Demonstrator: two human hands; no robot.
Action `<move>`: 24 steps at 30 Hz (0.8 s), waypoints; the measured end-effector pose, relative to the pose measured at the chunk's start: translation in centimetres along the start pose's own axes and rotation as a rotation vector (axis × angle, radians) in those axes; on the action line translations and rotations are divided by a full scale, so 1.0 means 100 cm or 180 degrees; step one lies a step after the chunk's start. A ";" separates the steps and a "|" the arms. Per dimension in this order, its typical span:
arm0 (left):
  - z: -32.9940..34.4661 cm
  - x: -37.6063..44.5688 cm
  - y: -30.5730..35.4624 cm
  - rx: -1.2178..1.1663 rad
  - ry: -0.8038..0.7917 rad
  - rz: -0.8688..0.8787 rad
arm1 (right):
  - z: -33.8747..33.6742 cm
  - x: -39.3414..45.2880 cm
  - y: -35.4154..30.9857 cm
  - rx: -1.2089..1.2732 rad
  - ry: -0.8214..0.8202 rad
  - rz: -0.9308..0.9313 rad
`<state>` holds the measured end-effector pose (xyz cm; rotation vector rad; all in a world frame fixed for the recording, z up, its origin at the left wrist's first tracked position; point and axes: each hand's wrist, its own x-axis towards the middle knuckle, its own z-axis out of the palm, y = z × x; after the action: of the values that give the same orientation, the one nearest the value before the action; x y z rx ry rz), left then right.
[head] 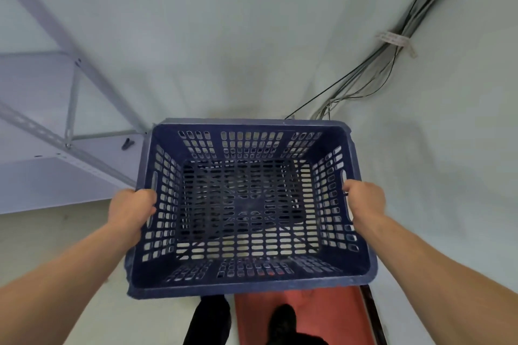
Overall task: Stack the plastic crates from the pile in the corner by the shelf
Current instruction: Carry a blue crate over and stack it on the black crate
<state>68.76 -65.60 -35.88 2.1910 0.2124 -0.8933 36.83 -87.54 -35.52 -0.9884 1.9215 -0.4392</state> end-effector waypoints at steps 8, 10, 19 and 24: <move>0.040 0.054 -0.013 0.0015 -0.0010 -0.0318 | 0.058 0.061 0.004 -0.0277 -0.0149 0.0063; 0.050 0.070 -0.023 0.0080 0.0029 -0.0477 | 0.073 0.079 0.011 -0.0344 -0.0243 0.0074; 0.077 0.101 -0.035 0.0400 0.0415 -0.0277 | 0.113 0.115 0.035 -0.0771 -0.0259 -0.0209; 0.079 0.108 -0.035 0.0649 0.0344 -0.0273 | 0.117 0.123 0.028 -0.1137 -0.0363 -0.0436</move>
<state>71.17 -69.98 -48.81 2.4383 0.2799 -0.8769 42.06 -94.51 -50.36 -1.3516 1.8714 -0.1118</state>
